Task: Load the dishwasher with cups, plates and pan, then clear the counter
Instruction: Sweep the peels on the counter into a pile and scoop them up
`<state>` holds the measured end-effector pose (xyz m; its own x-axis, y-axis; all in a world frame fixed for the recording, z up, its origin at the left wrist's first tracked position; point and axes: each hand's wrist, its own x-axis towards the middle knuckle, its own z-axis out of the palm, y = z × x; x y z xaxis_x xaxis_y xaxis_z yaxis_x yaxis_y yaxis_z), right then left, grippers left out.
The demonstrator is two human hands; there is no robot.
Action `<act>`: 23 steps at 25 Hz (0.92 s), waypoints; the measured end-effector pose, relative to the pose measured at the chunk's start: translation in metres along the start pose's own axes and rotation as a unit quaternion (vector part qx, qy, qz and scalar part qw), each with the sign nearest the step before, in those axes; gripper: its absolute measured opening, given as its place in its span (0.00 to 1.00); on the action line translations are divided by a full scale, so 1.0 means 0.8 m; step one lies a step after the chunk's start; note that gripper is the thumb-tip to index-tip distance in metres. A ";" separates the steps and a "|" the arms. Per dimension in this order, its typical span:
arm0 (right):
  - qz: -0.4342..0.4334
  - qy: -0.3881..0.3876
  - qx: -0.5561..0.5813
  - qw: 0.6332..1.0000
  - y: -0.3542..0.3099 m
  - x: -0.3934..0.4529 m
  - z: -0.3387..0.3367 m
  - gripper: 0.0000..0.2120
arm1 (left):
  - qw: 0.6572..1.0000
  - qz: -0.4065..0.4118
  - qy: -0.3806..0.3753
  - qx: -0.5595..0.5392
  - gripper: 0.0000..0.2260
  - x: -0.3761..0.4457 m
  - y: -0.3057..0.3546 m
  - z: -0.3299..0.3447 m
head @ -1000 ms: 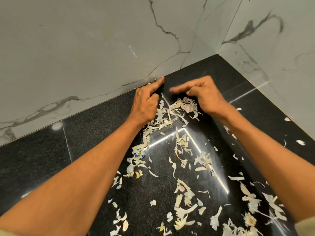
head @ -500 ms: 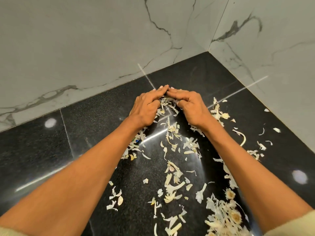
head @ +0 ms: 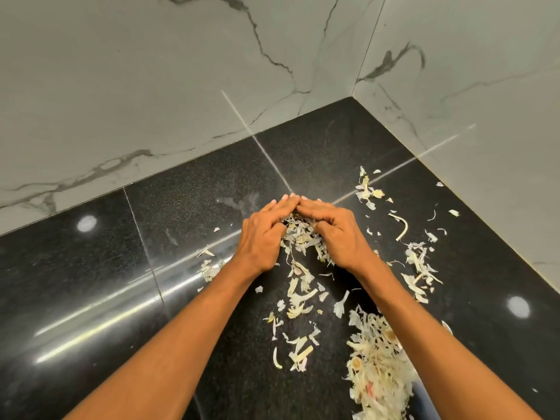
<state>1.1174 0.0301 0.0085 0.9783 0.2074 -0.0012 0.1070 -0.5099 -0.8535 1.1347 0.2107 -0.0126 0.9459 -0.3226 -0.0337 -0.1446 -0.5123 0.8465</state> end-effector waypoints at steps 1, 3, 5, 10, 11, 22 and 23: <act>0.004 0.002 -0.001 1.000 -0.003 -0.011 0.002 0.26 | 1.000 0.001 0.000 -0.002 0.30 -0.012 0.003 0.003; 0.009 0.005 -0.003 1.000 -0.006 -0.031 0.005 0.26 | 1.000 0.000 -0.003 -0.002 0.29 -0.035 0.012 0.010; 0.011 0.003 -0.004 1.000 -0.009 -0.052 0.010 0.26 | 1.000 -0.004 -0.002 0.004 0.27 -0.058 0.024 0.016; 0.028 0.018 -0.006 0.999 -0.021 -0.097 0.018 0.25 | 0.999 -0.026 -0.024 0.005 0.28 -0.103 0.053 0.021; 0.041 0.019 -0.008 0.999 -0.029 -0.100 0.018 0.25 | 0.999 -0.034 -0.038 -0.008 0.28 -0.104 0.054 0.019; -0.037 -0.004 -0.416 0.909 -0.167 -0.054 0.231 0.31 | 0.946 -0.114 0.188 -0.236 0.22 -0.150 -0.036 -0.122; -0.049 -0.023 -0.443 0.895 -0.172 -0.047 0.254 0.32 | 0.944 -0.122 0.198 -0.235 0.20 -0.158 -0.048 -0.136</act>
<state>1.0302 0.2622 0.0201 0.9503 0.3111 0.0110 0.3105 -0.9450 -0.1024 1.0527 0.3578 0.0173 0.9821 0.1303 -0.1357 0.1485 -0.0934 0.9845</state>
